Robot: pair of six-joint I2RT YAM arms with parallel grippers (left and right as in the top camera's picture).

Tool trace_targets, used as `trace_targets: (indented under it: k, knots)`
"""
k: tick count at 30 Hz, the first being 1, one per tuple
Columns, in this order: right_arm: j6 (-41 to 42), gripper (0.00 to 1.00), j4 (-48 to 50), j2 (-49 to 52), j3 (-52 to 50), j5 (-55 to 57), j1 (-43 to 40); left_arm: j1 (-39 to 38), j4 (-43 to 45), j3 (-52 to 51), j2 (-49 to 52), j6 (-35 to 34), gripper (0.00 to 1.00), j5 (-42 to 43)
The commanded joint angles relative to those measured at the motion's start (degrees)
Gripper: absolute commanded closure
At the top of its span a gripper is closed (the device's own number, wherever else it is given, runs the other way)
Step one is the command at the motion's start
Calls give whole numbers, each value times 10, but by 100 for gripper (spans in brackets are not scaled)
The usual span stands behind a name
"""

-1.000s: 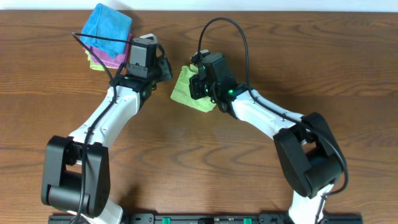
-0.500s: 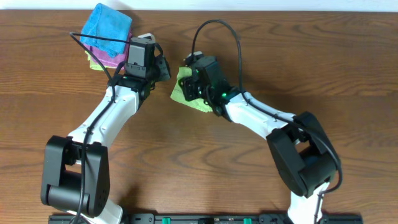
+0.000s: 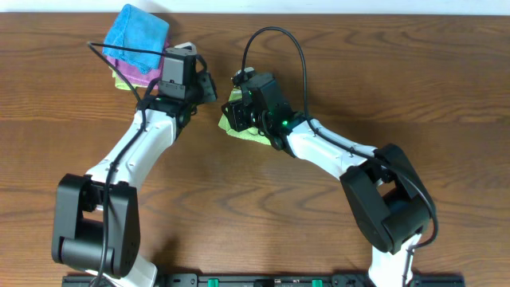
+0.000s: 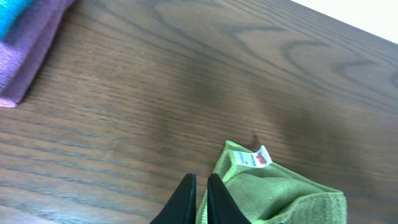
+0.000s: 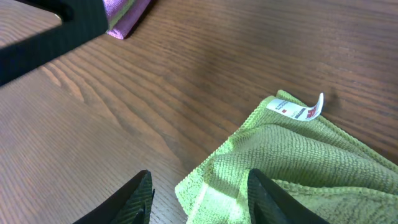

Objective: Fold the cloth
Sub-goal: 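Release the cloth from the right gripper and retract the right arm to rest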

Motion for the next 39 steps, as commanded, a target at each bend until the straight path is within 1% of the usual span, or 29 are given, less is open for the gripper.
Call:
trace_targets:
  k: [1, 4, 5, 6, 7, 8, 9, 10, 15, 19, 22, 25, 27, 30, 31, 35, 39]
  knots:
    - [7, 50, -11, -10, 16, -4, -3, 12, -8, 14, -8, 6, 88, -10]
    - [7, 49, -35, -24, 16, -2, -8, 18, -20, 14, -12, 6, 84, -8]
    - [7, 50, -47, -34, 16, 3, -11, 19, -24, 14, -15, 6, 81, -6]
    - [7, 48, -55, -42, 16, 9, -14, 19, -29, 14, -18, 6, 72, -5]
    - [7, 36, -64, -54, 16, 18, -18, 19, -36, 14, -23, 6, 54, -2]
    - [7, 16, -81, -76, 16, 30, -25, 19, -46, 14, -30, 6, 28, 13]
    - [7, 1, -93, -89, 16, 33, -30, 19, -51, 14, -33, 6, 9, 22]
    - [7, 1, -110, -104, 16, 35, -36, 20, -57, 14, -38, 6, 5, 30]
    - [3, 1, -252, -209, 16, 30, -91, 26, -94, 14, -58, 6, 5, 86]
    - [-46, 1, -365, -303, 15, -5, -134, 40, -125, 14, -61, 2, 5, 177]
    - [-88, 1, -433, -369, 11, -5, -156, 45, -149, 13, -54, -17, 5, 209]
    - [-130, 5, -499, -443, -9, -4, -180, 40, -162, 11, -39, -21, 5, 247]
    - [-140, 6, -524, -489, -33, -4, -195, 36, -162, 9, -31, -27, 5, 263]
    - [-144, 5, -535, -576, -98, -5, -215, 26, -162, 9, -12, -48, 5, 267]
    - [-136, 5, -535, -621, -136, -5, -223, 21, -162, 9, -2, -49, 5, 276]
    - [-99, 4, -545, -744, -225, -5, -234, 15, -161, 9, 31, -55, 5, 300]
    - [-56, 3, -588, -862, -288, -5, -234, 15, -160, 9, 60, -64, 5, 309]
